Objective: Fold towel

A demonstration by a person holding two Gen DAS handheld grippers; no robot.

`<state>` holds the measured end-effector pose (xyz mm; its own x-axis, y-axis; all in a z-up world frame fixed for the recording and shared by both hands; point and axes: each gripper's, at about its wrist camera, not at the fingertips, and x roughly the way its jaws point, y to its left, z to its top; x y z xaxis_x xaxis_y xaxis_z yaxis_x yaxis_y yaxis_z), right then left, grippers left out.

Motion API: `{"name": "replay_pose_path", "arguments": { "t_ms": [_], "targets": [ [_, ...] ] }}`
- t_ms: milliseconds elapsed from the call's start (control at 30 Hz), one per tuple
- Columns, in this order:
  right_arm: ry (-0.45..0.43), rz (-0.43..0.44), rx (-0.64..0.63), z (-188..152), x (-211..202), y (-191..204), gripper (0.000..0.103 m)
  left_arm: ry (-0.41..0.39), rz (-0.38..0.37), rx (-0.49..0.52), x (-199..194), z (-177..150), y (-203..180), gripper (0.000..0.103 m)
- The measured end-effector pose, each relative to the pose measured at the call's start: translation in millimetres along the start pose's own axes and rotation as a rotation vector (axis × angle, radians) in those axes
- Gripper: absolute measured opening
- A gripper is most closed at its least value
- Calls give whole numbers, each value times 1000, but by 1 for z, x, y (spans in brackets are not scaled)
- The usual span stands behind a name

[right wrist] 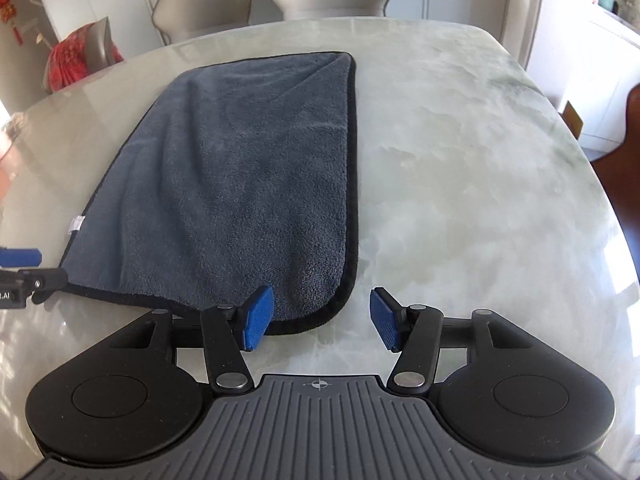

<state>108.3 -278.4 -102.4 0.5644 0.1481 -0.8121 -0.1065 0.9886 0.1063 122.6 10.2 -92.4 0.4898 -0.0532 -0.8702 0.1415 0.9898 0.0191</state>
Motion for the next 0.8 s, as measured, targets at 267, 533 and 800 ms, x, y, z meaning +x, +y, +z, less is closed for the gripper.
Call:
{"name": "replay_pose_path", "arguments": {
  "t_ms": [267, 533, 800],
  "targets": [
    [-15, -9, 7, 3, 10, 3, 55, -1, -12, 18, 8, -4, -3, 69],
    [-15, -39, -32, 2, 13, 10, 52, -24, -48, 76, 8, -7, -12, 28],
    [6, 9, -75, -2, 5, 12, 14, -8, -25, 118, 6, -7, -6, 9]
  ]
}}
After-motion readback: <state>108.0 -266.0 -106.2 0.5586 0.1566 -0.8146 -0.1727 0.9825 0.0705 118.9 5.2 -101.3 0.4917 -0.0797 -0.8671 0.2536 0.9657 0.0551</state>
